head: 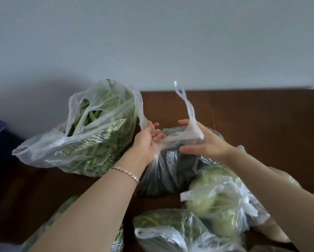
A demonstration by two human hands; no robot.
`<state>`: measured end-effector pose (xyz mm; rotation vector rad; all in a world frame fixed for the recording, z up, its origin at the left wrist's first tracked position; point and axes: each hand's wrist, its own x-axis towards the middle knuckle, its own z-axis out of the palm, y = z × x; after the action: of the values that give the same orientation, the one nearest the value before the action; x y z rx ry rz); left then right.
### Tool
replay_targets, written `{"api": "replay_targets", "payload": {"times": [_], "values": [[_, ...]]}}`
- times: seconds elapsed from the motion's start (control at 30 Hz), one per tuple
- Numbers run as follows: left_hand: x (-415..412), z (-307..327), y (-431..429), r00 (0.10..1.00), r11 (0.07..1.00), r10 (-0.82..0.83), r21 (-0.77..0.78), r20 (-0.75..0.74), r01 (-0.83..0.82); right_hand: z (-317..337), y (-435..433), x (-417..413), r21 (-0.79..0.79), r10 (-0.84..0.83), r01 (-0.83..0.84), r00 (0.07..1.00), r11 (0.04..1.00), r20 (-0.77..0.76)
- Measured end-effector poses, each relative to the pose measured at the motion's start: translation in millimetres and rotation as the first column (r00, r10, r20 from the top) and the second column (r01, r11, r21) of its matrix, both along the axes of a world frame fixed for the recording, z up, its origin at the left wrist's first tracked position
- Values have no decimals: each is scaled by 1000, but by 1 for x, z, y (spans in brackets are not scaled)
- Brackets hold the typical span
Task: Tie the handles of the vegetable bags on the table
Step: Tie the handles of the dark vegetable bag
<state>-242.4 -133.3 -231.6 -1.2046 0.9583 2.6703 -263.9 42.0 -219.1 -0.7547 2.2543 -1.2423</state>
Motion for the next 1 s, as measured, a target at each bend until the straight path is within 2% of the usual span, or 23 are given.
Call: {"api": "replay_targets", "payload": {"times": [0.03,0.1,0.13,0.17,0.23,0.3,0.33,0.37,0.4,0.47,0.53,0.57,0.67,0.77,0.8,0.87,0.93,1.0], "values": [[-2,-1,0,1000,1000,-12,-15,-1,12,14,-6,2,-7,7,-6,995,1000,98],[-5,-7,0,1000,999,-29,-20,5,29,19,-17,6,82,-12,16,999,997,-47],[-5,-9,0,999,999,-45,-21,0,45,19,-22,7,57,-35,41,995,998,-91],[-5,-11,0,997,996,-75,-47,-2,75,21,-27,9,-31,-61,59,996,998,-68],[-4,-15,1,985,970,-173,-175,3,171,29,-36,9,-304,-105,151,981,941,160],[-1,-18,2,972,926,-236,-300,12,229,39,-47,3,-518,-115,380,874,766,472],[1,-18,3,968,913,-251,-333,-2,236,39,-53,-1,-541,-110,514,785,665,610],[3,-17,4,967,914,-254,-333,-29,231,35,-58,-6,-506,-108,629,683,590,722],[4,-16,4,967,928,-247,-303,-61,218,31,-61,-11,-426,-128,706,585,565,801],[7,-12,3,969,966,-213,-178,-128,188,21,-61,-18,-230,-271,770,462,596,844],[11,-8,-1,960,985,-168,-72,-224,156,10,-55,-22,-110,-388,792,409,601,826],[14,-6,-2,948,987,-161,-73,-274,146,7,-52,-23,-86,-412,806,387,585,825],[16,9,0,916,955,-233,-255,-327,153,2,-47,-24,-56,-451,833,353,551,820],[11,24,5,889,919,-336,-318,-312,235,-2,-49,-24,-29,-482,809,377,587,791],[9,27,6,877,888,-392,-362,-279,282,-2,-49,-22,-31,-497,777,432,629,753],[8,28,11,863,773,-490,-521,-125,363,0,-48,-17,-34,-499,655,607,755,618],[4,28,16,878,680,-476,-613,51,403,4,-48,-7,-21,-430,502,761,865,485],[2,25,17,900,673,-404,-613,162,413,9,-48,2,-29,-348,395,840,918,416]]}}
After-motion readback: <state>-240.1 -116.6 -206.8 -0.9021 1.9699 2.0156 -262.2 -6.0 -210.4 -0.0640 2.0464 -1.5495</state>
